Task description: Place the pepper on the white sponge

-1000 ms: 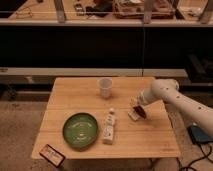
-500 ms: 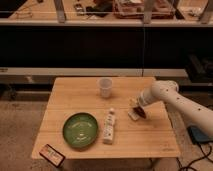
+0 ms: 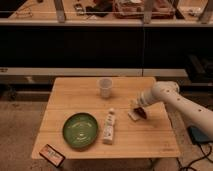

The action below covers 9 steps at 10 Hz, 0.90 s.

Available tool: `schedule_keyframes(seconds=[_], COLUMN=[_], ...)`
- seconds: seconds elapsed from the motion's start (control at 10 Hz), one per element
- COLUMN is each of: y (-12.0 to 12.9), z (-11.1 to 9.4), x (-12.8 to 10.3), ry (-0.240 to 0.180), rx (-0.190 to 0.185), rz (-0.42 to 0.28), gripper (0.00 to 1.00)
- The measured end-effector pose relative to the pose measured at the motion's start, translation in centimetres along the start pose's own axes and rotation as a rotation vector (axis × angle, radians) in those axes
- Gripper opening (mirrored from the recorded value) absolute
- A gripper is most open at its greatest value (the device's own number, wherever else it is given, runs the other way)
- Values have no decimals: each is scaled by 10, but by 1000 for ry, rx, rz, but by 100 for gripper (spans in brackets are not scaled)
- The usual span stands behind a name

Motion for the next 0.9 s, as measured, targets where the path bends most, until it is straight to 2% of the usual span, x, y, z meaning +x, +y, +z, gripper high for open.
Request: schedule_keyframes(seconds=[0.4,0.5,0.6,0.9], y=[2,2,0,2], z=[3,3,4,3], x=[-1,0,2,5], ry=[-19,-22,-24,-28], rx=[-1,0,2,-6], rz=[-9,-12,-16,-26], gripper=[68,75,80,80])
